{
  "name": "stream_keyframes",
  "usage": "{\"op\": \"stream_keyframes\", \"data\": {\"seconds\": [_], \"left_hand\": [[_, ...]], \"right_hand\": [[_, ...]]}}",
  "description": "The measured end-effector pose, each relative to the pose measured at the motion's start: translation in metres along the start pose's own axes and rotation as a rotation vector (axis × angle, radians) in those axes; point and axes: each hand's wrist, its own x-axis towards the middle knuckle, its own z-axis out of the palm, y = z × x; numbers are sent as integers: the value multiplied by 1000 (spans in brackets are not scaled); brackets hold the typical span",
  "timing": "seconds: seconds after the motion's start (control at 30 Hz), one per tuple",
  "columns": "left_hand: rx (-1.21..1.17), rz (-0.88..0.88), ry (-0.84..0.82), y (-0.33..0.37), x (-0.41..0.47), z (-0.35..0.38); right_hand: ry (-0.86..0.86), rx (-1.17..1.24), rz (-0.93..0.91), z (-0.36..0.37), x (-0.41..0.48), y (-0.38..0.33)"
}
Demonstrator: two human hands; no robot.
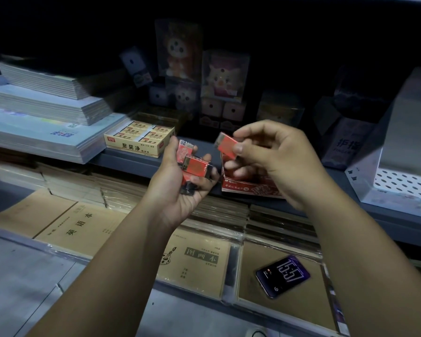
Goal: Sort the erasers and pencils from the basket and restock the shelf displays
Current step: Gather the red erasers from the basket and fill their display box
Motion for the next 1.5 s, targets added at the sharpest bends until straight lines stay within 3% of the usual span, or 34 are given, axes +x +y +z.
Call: {"op": "stream_keyframes", "data": {"seconds": [0.17, 0.4, 0.83, 1.3, 1.5], "left_hand": [[3, -3, -10, 0, -1, -1], [4, -4, -15, -1, 0, -1], [-3, -8, -26, 1, 0, -2], [0, -9, -30, 0, 0, -3], [31, 1, -26, -2, -2, -1]], "right_hand": [[117, -251, 1, -33, 2, 3], [89, -578, 70, -47, -1, 8], [143, -537, 86, -42, -1, 10], [57, -677, 163, -45, 1, 13], [108, -724, 122, -41, 1, 15]]}}
